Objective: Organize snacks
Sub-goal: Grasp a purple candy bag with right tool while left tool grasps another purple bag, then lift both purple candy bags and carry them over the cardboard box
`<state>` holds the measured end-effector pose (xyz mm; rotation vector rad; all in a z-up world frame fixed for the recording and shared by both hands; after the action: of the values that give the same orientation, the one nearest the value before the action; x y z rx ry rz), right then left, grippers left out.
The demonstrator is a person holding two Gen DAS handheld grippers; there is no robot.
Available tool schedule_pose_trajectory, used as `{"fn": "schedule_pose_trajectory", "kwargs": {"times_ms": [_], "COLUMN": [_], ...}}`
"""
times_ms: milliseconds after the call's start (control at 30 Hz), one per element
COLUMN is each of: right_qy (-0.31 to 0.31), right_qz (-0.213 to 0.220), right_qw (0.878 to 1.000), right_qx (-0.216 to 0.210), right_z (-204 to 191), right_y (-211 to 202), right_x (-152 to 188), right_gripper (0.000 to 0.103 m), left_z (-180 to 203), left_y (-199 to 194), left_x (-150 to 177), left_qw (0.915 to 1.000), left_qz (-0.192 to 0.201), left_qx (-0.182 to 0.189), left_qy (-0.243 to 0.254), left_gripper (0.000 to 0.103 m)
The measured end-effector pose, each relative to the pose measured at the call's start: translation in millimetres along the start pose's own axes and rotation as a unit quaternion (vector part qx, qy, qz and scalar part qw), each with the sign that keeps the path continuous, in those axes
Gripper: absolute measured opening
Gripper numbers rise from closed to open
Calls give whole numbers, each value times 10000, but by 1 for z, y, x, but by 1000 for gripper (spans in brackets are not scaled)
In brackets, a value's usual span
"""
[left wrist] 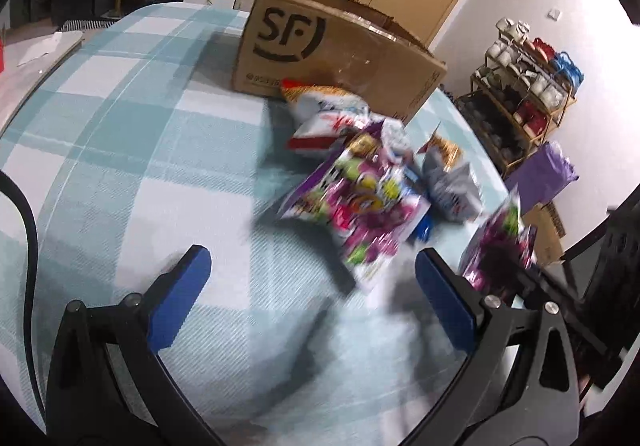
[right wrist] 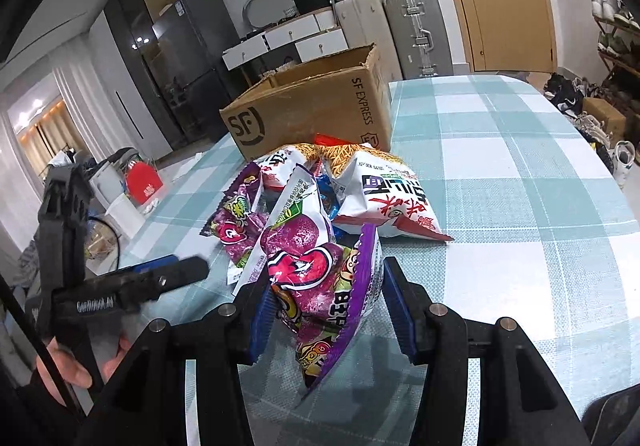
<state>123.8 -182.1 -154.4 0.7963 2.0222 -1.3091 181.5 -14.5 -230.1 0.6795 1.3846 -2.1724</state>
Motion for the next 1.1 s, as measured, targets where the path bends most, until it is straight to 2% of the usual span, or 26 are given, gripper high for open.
{"fn": "schedule_pose_trajectory", "kwargs": {"times_ms": [100,267,433,467,500,600,667,733,767,800,1000,1100], "right_qy": [-21,136,338,360,373,337,302,295,301,314,287,211], "right_qz": [33,37,60,65,72,131,132,124,122,120,131,150], "right_qw": [10000,9998,9992,9991,9990,9991,9992,9993,9993,9992,9995,9997], "right_qx": [-33,-140,-217,-230,-214,-209,-205,-213,-200,-193,-92,-22], "right_z": [-1,5,13,13,14,11,10,9,9,9,8,5], "right_y": [-2,-5,-6,-6,-7,-9,-10,-9,-9,-9,-10,-11], "right_x": [0,1,1,1,1,0,0,0,0,0,0,-1], "right_gripper": [51,51,51,51,51,51,51,51,51,51,51,51], "left_z": [7,13,15,16,16,17,18,16,16,15,11,12], "left_y": [7,29,53,54,55,60,60,58,54,51,29,11], "left_x": [-11,-26,-32,-33,-33,-33,-33,-32,-27,-25,-20,-22], "left_qw": [10000,9993,9980,9982,9983,9983,9986,9986,9987,9988,9995,9998], "left_qz": [27,-190,-363,-312,-304,-351,-376,-399,-387,-397,-309,-95], "left_qx": [-2,89,-91,-146,-168,-172,-106,-24,-8,27,-37,-130], "left_qy": [-32,-295,-515,-485,-478,-421,-359,-353,-335,-280,-54,129], "left_gripper": [102,101,100,98,88,71,66,56,55,46,42,42]}}
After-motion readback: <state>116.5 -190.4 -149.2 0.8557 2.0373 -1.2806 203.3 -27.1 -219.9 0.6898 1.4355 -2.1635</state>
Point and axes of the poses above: each gripper's, at about its wrist camera, not at the fingertips, and y roughly the way its jaws point, z to its right, x to its underside, the point moved 3 cm from there along y, roughly the way its jaws point, and after that the axes turned 5 degrees about z, right-handed, at the moved point
